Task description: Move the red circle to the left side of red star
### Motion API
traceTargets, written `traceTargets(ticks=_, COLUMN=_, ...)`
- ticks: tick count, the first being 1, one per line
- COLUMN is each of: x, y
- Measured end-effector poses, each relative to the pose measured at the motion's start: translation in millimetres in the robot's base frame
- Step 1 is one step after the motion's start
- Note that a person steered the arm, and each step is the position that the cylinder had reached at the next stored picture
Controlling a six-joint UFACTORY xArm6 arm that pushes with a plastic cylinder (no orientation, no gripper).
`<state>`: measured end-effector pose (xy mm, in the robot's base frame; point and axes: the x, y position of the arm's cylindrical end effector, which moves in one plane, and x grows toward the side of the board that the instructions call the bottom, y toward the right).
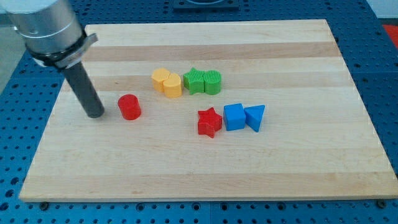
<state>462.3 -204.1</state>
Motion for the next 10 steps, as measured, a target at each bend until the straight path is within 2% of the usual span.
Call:
traceTargets(ticks=5, x=-17, y=42)
traceTargets(ticks=7, x=-7, y=108)
traceTargets(ticks=10, x=5, y=122)
